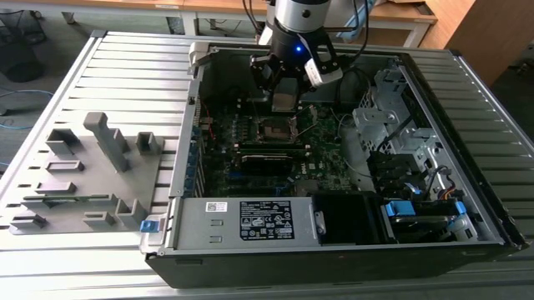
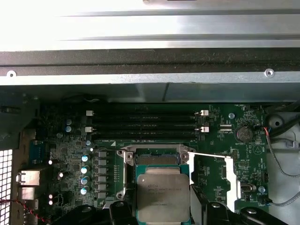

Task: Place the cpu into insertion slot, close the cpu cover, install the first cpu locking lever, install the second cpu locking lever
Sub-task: 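Place the cpu into insertion slot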

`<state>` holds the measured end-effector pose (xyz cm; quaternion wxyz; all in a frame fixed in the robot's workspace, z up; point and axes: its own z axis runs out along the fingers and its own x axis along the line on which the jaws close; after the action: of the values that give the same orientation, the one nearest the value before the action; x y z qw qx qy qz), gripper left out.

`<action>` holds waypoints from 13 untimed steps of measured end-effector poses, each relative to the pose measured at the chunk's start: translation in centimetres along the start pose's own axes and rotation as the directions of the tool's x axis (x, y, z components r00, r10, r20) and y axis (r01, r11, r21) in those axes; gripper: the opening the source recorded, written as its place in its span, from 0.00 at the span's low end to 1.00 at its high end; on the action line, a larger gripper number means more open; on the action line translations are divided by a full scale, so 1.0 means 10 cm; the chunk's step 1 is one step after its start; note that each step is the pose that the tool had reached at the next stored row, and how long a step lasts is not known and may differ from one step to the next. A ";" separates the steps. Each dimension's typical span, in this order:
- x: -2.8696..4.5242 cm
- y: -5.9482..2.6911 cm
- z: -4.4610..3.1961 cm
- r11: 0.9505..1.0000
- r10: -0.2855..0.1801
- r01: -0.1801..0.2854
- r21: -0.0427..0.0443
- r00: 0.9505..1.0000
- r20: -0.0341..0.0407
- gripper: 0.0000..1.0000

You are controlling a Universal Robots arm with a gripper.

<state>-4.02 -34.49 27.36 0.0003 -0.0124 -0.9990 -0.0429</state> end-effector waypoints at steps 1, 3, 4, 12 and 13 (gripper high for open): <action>0.002 0.000 0.002 1.000 0.000 0.000 0.000 1.000 0.000 0.54; 0.008 -0.001 0.013 1.000 0.000 0.000 0.000 1.000 0.001 0.54; 0.010 -0.002 0.018 1.000 0.000 0.000 0.000 1.000 0.001 0.54; 0.035 -0.006 0.059 1.000 0.000 0.000 0.006 1.000 0.005 0.54; 0.038 -0.007 0.068 1.000 0.000 0.000 0.007 1.000 0.006 0.54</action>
<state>-4.40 -34.49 26.68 -0.0025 -0.0123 -0.9992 -0.0392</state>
